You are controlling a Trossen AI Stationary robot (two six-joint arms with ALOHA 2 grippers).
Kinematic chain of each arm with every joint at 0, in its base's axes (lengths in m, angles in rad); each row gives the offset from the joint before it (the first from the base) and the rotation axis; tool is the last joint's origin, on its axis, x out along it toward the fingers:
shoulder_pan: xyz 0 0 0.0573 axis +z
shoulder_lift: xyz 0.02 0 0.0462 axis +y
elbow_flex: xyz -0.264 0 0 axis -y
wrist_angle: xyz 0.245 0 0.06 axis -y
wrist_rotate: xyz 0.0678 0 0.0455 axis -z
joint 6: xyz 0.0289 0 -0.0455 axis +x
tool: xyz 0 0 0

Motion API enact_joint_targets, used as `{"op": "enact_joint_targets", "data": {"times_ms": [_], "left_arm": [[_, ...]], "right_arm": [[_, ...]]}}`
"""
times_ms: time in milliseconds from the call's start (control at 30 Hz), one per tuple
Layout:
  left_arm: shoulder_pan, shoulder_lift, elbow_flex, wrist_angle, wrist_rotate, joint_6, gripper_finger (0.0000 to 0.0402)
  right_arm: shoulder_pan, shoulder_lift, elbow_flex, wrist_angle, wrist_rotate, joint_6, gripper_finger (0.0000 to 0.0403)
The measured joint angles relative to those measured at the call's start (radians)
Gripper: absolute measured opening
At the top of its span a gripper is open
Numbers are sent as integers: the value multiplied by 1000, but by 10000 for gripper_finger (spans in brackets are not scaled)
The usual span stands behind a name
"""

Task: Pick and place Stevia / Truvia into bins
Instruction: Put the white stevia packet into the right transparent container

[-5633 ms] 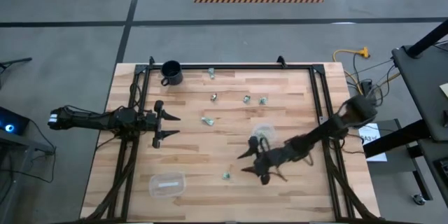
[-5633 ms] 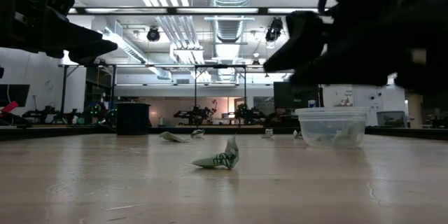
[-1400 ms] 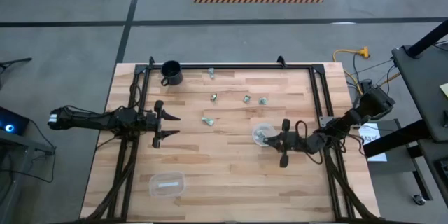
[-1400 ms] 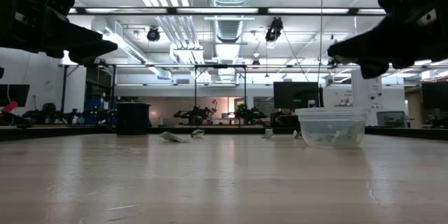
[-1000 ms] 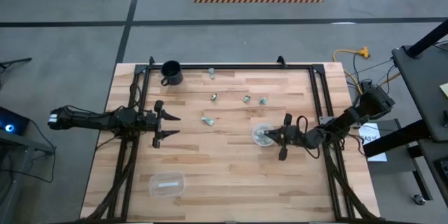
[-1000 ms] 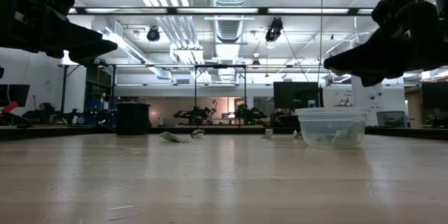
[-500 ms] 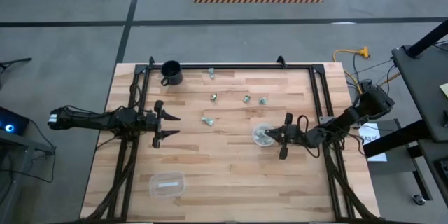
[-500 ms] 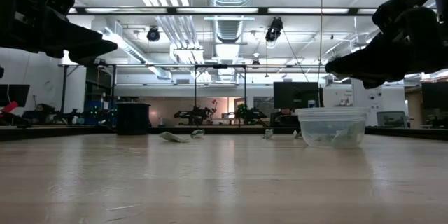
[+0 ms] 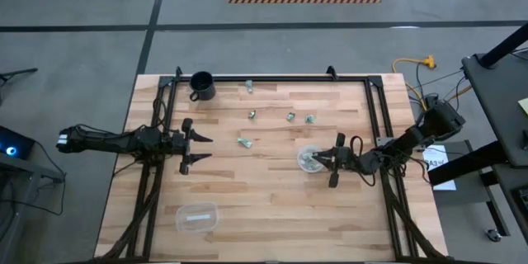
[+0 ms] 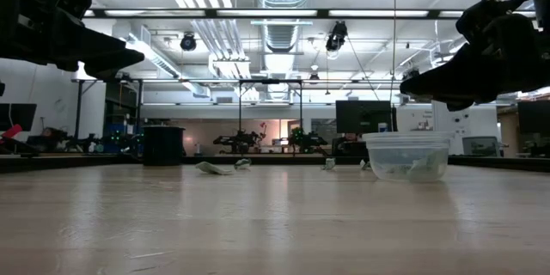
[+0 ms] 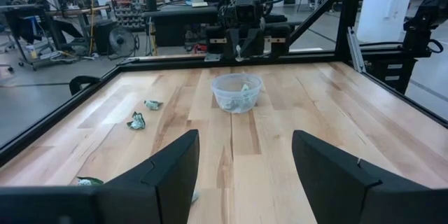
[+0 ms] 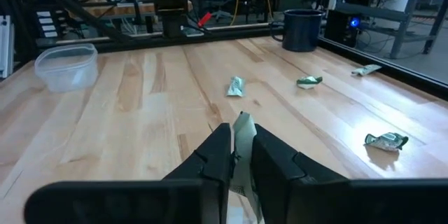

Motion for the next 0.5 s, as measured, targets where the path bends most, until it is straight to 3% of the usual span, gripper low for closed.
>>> {"op": "enact_joint_targets", "data": {"times_ms": [500], "left_arm": [[0, 0, 0, 0, 0, 0, 212]], "right_arm": [[1, 0, 0, -5, 0, 29, 99]]}}
